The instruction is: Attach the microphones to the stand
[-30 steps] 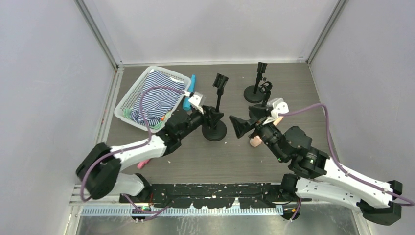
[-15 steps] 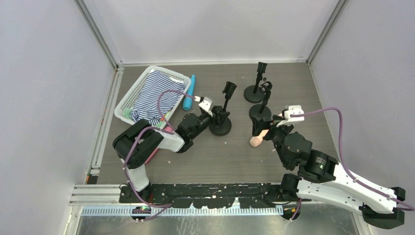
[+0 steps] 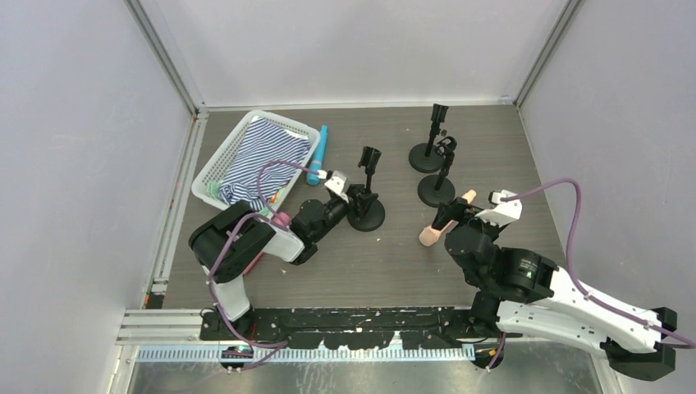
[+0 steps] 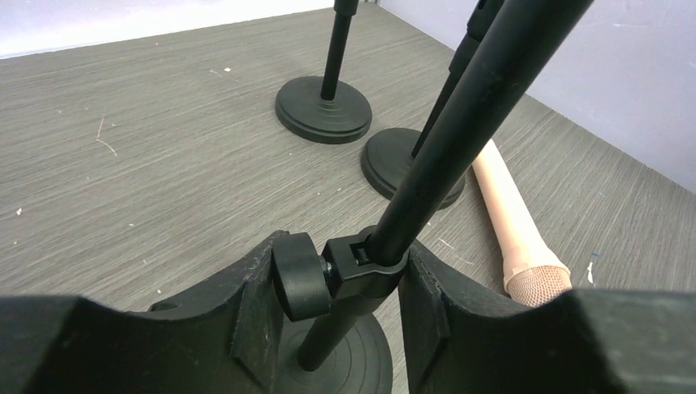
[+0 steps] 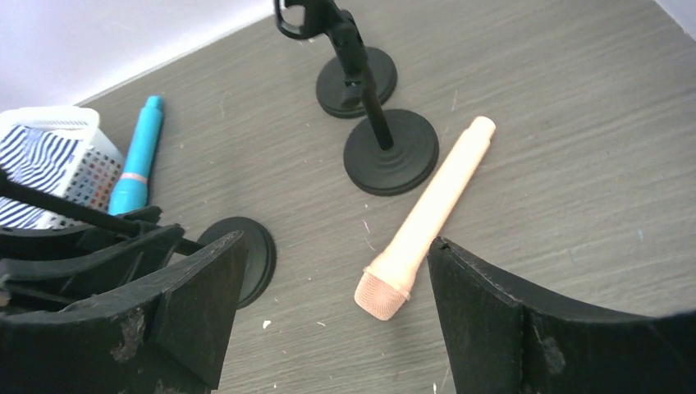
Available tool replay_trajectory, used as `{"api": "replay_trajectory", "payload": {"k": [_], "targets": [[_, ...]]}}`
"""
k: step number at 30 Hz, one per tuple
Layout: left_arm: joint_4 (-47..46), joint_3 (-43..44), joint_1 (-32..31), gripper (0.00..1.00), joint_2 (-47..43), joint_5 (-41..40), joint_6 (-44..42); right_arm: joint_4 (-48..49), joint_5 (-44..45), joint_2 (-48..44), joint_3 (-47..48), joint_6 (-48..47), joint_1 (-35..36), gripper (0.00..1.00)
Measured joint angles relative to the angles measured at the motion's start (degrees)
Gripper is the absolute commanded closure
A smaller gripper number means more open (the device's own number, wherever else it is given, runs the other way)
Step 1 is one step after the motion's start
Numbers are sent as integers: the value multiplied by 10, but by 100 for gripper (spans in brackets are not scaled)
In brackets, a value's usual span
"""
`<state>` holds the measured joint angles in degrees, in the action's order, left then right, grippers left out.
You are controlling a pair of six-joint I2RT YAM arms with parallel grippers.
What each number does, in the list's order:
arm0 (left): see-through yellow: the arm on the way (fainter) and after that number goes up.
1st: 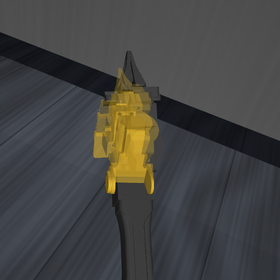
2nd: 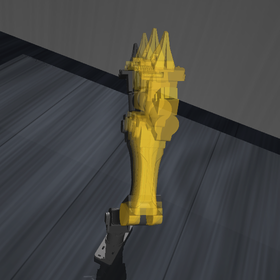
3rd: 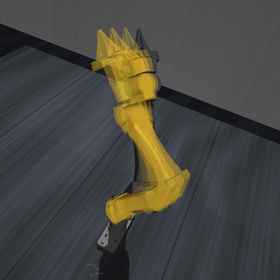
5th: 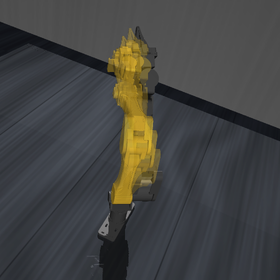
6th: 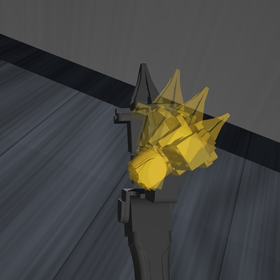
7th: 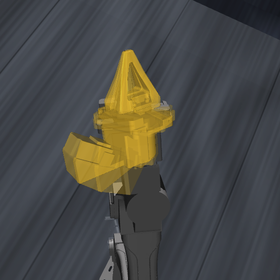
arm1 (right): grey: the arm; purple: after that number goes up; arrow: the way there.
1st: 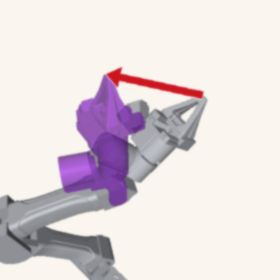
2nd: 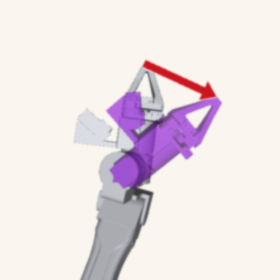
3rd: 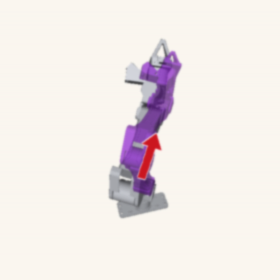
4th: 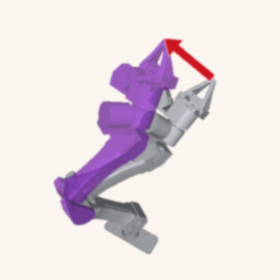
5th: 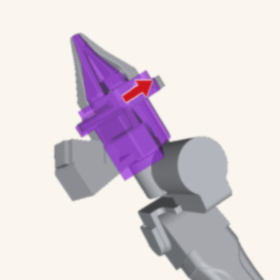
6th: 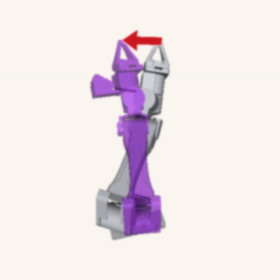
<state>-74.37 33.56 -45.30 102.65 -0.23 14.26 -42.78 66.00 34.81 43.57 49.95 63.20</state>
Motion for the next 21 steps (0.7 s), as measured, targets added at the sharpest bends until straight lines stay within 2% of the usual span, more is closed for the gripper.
{"api": "replay_trajectory", "payload": {"k": [8,12,17,21], "targets": [[-23,-46,0,31,-32,-10,5,-104,-13,43,3,150,-1,12],[-28,-79,0,22,-58,-20,9,-121,-45,61,3,183,-26,9],[-23,-119,0,17,-97,-24,24,-83,-167,97,-2,161,-169,7],[21,-148,0,16,-167,-33,49,-34,-279,123,-24,137,-280,7]]}}
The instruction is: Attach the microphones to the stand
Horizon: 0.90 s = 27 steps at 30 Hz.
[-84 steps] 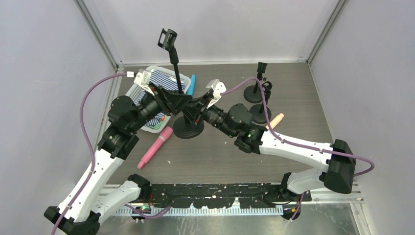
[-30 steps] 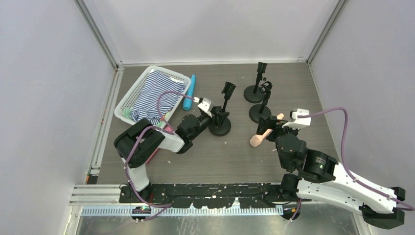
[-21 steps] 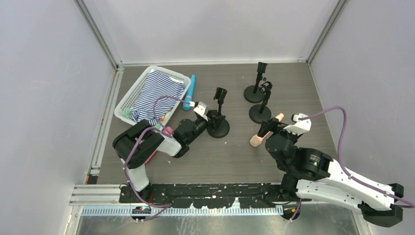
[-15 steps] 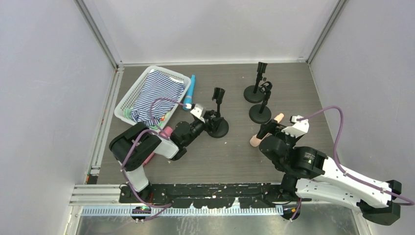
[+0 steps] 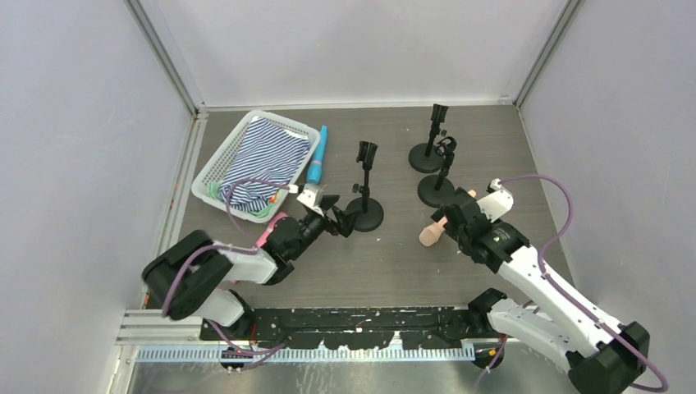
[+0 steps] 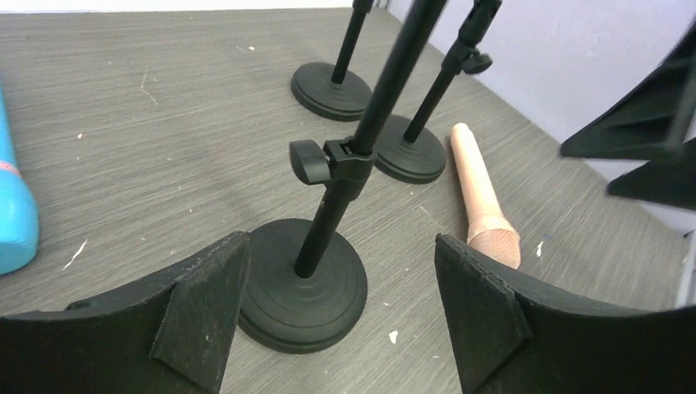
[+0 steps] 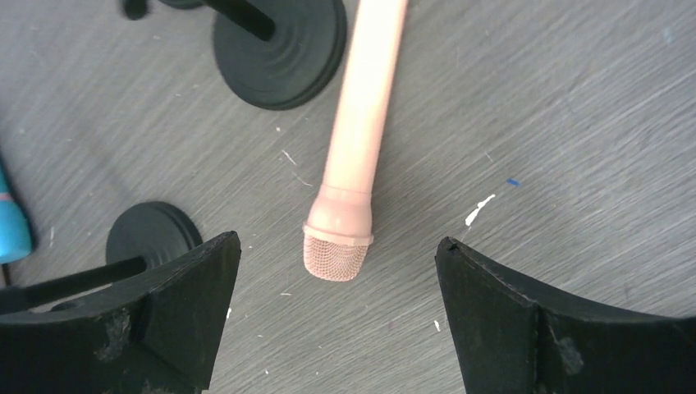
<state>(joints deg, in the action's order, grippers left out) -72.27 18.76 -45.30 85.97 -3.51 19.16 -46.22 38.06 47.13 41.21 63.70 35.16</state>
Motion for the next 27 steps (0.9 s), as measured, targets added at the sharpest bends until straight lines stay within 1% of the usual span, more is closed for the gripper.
{"api": "replay_trajectory", "payload": {"k": [2,6,9,12,14,15,18,22,27], "targets": [[47,-12,0,16,-55,-11,15,23,-51,19,-12,-9,-48,7],[202,-15,-1,14,-199,-33,42,66,-135,74,-22,-26,-113,7],[322,-16,-4,13,-310,-48,59,98,-172,116,-23,-33,-141,8],[438,-15,-5,7,-406,-66,76,125,-198,151,-23,-38,-161,9],[533,-9,-5,6,-478,-83,97,142,-211,175,-23,-41,-170,10],[563,-4,-5,6,-494,-87,104,149,-216,186,-23,-42,-173,10],[695,35,-5,6,-535,-100,130,162,-224,224,-23,-48,-179,10],[812,84,-5,5,-541,-104,155,169,-228,271,-23,-51,-181,14],[907,114,-5,5,-540,-104,167,172,-227,304,-23,-51,-182,29]]}}
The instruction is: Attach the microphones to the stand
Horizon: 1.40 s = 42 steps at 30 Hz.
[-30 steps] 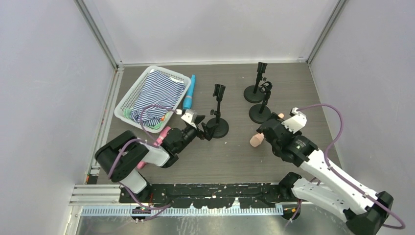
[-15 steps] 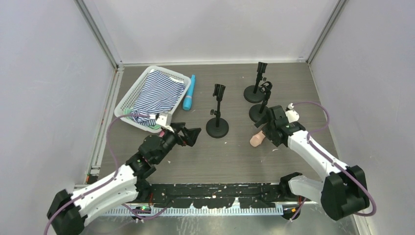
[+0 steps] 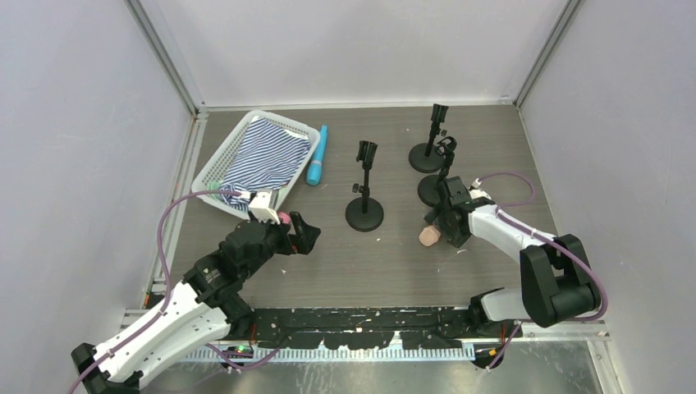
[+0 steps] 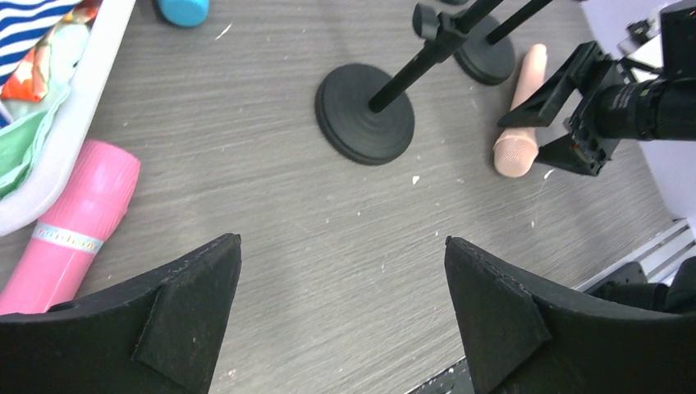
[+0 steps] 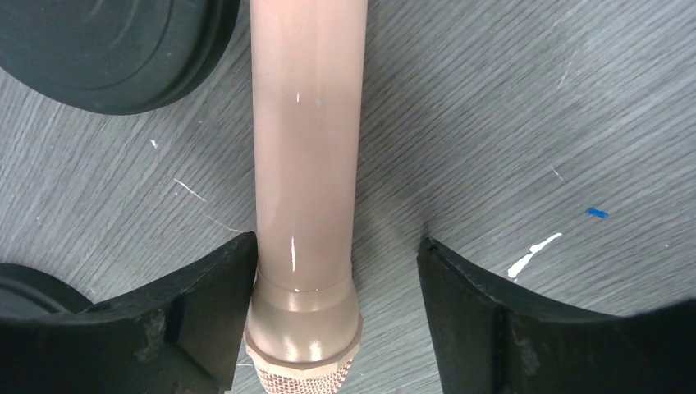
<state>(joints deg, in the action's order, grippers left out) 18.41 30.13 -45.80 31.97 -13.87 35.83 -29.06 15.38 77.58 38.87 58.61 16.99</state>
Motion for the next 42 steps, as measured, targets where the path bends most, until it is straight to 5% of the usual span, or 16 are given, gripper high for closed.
{"api": "replay_trajectory", "payload": {"k": [11,16,23,28,34,42], "targets": [[99,27,0,3,-10,-11,11,4,16,-3,-9,24,-8,71],[149,44,0,3,-6,-18,25,-21,47,-102,-42,61,-10,98],[225,115,0,3,11,-32,33,-123,132,-373,-30,78,-11,99],[257,166,0,3,11,-32,32,-183,172,-459,52,23,-11,99],[280,250,0,1,41,-31,8,-185,159,-486,167,-100,-11,99],[330,381,0,1,126,-9,-23,-140,-62,-389,315,-279,-11,99]]}}
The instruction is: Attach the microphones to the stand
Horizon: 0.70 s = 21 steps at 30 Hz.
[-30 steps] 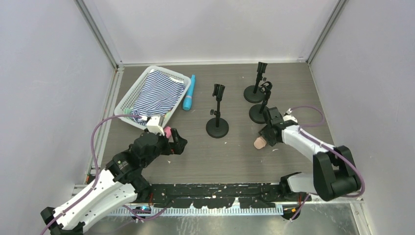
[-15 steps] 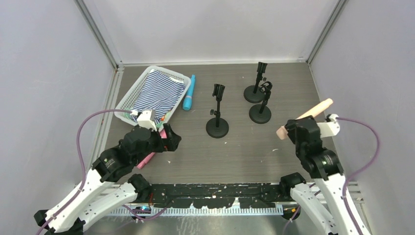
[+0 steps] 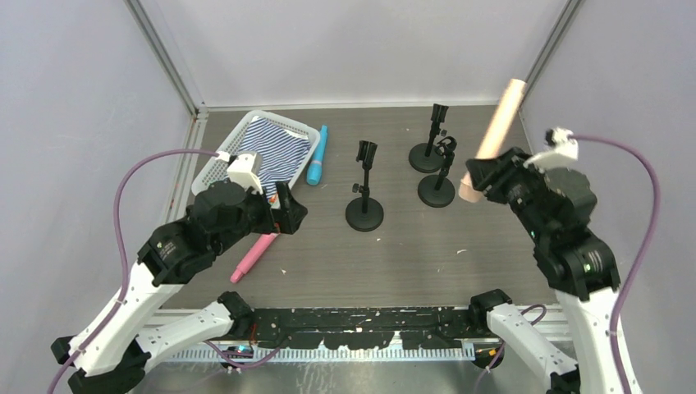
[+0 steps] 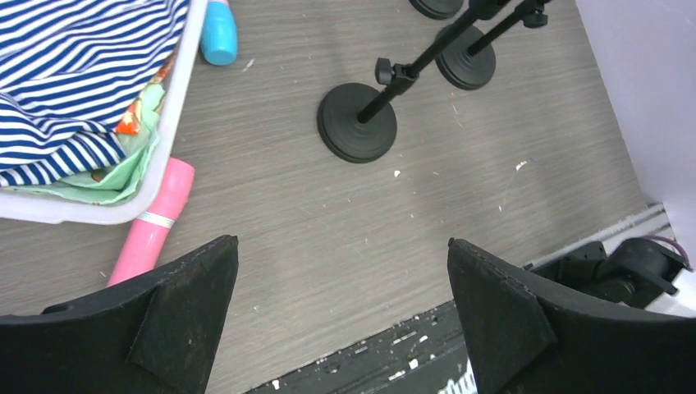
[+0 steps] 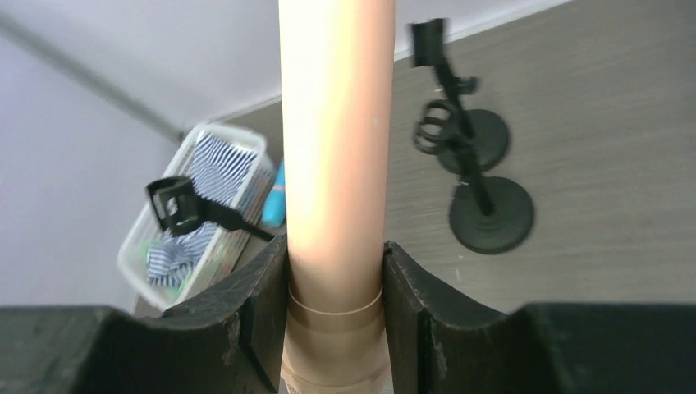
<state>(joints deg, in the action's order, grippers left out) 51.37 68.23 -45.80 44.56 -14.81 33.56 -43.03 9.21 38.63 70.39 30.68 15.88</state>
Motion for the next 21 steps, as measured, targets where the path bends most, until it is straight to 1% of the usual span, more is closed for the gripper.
{"api": "replay_trajectory", "payload": {"k": [3,5,7,9,13,15,16,17,19,21], "targets": [[8,23,0,1,10,14,-1,22,-79,64,35,-36,3,99],[9,24,0,1,6,21,-4,28,-114,103,54,-61,20,99],[10,26,0,3,-8,27,-9,23,-113,142,78,-91,66,99],[10,34,0,3,-22,30,-11,13,-97,176,109,-126,136,99],[14,97,0,4,-24,40,-27,-3,-7,233,183,-226,344,97],[15,149,0,5,-13,46,-43,-3,42,248,198,-280,426,97],[15,172,0,4,-6,48,-53,-3,69,255,201,-309,459,96],[15,183,0,5,-2,49,-57,-3,90,260,201,-334,483,96],[17,234,0,5,16,50,-85,-2,139,276,200,-396,527,99],[20,267,0,5,28,49,-104,10,175,289,191,-454,558,99]]}}
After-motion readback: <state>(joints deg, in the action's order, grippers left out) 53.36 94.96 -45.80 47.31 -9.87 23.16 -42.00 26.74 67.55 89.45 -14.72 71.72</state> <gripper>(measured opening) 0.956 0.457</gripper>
